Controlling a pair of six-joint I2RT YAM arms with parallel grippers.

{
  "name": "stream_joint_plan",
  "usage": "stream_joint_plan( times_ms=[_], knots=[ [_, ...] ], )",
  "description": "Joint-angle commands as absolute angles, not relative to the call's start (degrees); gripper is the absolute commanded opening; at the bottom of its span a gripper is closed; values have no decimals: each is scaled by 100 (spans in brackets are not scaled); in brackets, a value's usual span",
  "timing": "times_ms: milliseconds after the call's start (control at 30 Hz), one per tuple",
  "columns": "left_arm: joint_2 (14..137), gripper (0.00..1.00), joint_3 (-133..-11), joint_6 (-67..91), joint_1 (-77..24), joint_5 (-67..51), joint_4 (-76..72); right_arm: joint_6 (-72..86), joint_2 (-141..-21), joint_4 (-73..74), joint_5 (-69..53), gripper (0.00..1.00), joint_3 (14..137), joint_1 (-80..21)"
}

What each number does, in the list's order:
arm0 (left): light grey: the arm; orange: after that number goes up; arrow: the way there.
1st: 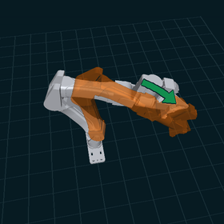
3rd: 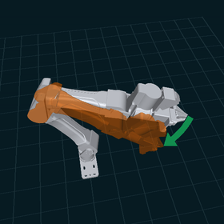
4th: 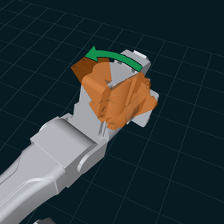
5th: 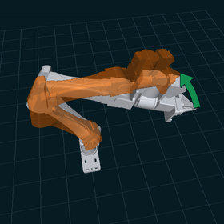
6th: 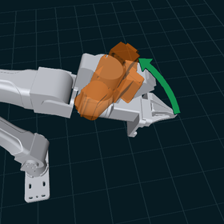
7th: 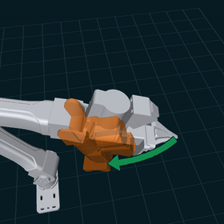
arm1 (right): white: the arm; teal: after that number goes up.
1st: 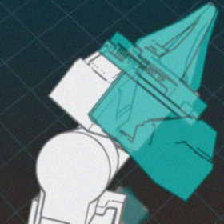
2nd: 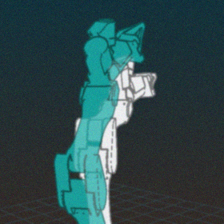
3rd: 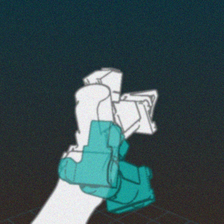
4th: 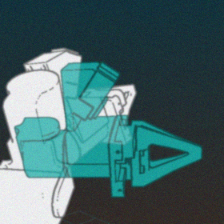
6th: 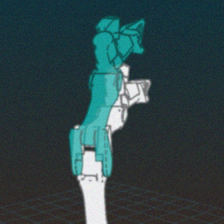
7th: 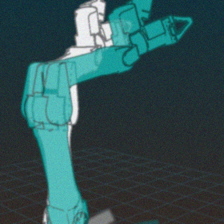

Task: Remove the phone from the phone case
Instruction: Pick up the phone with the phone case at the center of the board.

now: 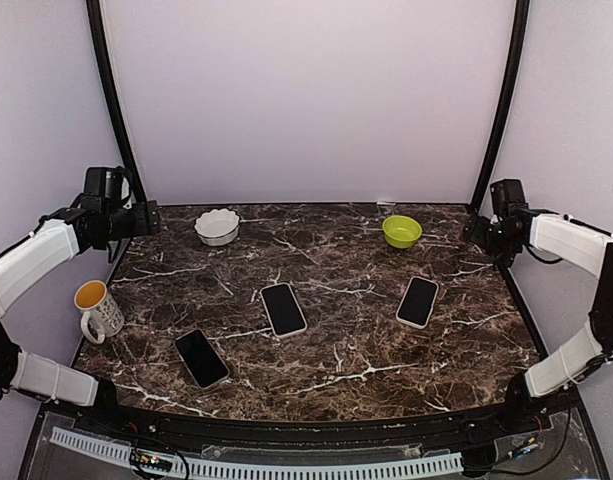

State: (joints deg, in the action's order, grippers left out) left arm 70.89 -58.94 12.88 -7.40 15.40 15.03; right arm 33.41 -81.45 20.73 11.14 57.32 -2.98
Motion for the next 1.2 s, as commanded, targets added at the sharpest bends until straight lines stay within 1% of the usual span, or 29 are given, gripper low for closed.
stream_joint_plan(
  times_ms=[0,67,200,367,500,567,733,933,1167],
  knots=[
    [6893,99,-5661,1509,-762,347,2913,3884,-8132,3389,1158,98,6115,-622],
    [6894,99,-5497,1505,-764,74,3084,3977,-8189,3765,1230,99,6296,-835],
    [6900,99,-5247,1517,-766,118,3308,4102,-8434,4483,1171,99,6655,-1242],
    [6665,99,-4843,1698,-771,77,3049,4332,-8699,4969,840,98,6743,-1771],
    [6550,99,-4935,1766,-1032,314,3159,4625,-9186,5261,594,99,6997,-2060],
    [6612,99,-4950,1747,-1259,667,3188,4757,-9453,5380,552,99,7165,-2225],
    [6931,99,-5061,1882,-1603,1001,3417,4923,-10083,5390,449,99,7482,-2635],
    [7307,99,-5089,1895,-1670,888,3473,4950,-10353,4984,266,99,7294,-2750],
    [6988,99,-4916,1725,-1670,947,3208,4723,-10469,4978,751,99,6948,-2743]
  ],
)
